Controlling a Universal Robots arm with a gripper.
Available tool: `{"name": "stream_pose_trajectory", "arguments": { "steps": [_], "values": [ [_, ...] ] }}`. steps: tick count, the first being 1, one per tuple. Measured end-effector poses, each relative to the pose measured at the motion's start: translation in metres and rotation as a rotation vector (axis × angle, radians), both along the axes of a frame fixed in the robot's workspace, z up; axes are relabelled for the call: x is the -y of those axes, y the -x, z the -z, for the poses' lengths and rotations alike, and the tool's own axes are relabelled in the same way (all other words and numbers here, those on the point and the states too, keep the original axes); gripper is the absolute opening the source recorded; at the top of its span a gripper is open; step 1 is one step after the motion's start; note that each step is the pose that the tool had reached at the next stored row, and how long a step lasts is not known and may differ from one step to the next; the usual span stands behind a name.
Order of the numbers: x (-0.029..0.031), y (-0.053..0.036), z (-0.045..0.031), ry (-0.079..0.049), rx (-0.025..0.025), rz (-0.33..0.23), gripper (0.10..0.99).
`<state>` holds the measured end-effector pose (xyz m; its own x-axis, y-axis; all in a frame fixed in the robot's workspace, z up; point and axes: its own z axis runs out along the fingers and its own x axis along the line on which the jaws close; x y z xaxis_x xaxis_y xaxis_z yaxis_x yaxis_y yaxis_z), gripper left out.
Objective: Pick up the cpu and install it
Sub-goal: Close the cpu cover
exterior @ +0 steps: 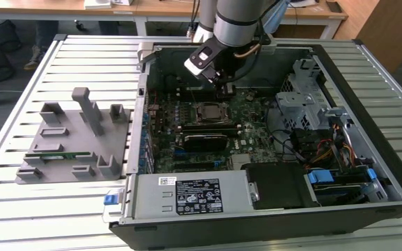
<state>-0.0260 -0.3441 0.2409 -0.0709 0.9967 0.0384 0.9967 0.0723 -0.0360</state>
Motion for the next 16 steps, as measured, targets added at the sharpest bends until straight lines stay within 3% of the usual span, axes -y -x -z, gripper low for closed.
{"name": "stream_pose_trajectory", "arguments": {
  "steps": [6, 16],
  "values": [
    [0.0005, 0.0167, 0.0035, 0.0, 0.0001, 0.0, 0.106],
    [0.0006, 0.0303, 0.0165, 0.0, 0.0, 0.0, 0.106]
  ]
}}
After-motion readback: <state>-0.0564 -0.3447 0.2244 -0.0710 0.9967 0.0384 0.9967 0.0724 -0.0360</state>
